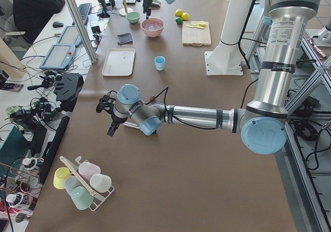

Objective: Mash ice and strawberries in cup
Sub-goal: 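Lower the right gripper into the pink bowl and grasp another ice cube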

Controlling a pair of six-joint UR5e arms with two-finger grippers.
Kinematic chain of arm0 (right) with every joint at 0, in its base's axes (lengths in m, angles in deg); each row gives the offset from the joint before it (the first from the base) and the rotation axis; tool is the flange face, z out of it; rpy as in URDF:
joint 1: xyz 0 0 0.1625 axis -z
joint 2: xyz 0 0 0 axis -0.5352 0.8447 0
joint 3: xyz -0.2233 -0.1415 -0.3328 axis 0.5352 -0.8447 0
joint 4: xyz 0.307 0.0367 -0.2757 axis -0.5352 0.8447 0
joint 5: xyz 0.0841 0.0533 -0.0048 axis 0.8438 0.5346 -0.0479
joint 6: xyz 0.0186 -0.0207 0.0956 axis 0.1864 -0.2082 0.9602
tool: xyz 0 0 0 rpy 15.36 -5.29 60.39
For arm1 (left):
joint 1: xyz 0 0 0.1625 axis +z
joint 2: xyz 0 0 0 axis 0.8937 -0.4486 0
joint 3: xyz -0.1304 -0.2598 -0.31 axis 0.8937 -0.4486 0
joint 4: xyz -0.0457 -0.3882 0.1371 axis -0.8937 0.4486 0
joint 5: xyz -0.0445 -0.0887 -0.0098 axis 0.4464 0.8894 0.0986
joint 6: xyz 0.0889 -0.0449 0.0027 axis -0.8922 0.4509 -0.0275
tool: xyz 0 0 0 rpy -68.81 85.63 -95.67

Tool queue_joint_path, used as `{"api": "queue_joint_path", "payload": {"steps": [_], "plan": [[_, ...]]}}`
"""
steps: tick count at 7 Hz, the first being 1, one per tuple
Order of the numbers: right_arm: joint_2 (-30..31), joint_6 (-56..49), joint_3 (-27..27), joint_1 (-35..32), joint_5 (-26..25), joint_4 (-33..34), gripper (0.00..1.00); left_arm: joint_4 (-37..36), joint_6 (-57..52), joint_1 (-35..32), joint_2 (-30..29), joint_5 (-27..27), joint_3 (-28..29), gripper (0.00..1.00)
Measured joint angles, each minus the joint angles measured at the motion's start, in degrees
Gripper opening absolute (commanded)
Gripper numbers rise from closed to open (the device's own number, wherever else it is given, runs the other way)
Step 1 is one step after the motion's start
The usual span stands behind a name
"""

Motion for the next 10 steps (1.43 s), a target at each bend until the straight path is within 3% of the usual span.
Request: {"api": "queue_joint_path", "payload": {"steps": [3,7,10], "plan": [[2.2,1.2,-2.0,-0.2,-0.1,-4.1,0.99,0.3,-0.2,0.0,0.0,0.0,0.2,0.98],[-1.3,6.9,-1.1,0.2,2.1,-2.8,0.99,1.2,-0.1,0.0,0.7,0.0,0.1,0.98],[-2.6,12.7,-0.5,4.3,1.2,-2.9,0.99,2.6,-0.2,0.0,1.5,0.0,0.2,0.98]]}}
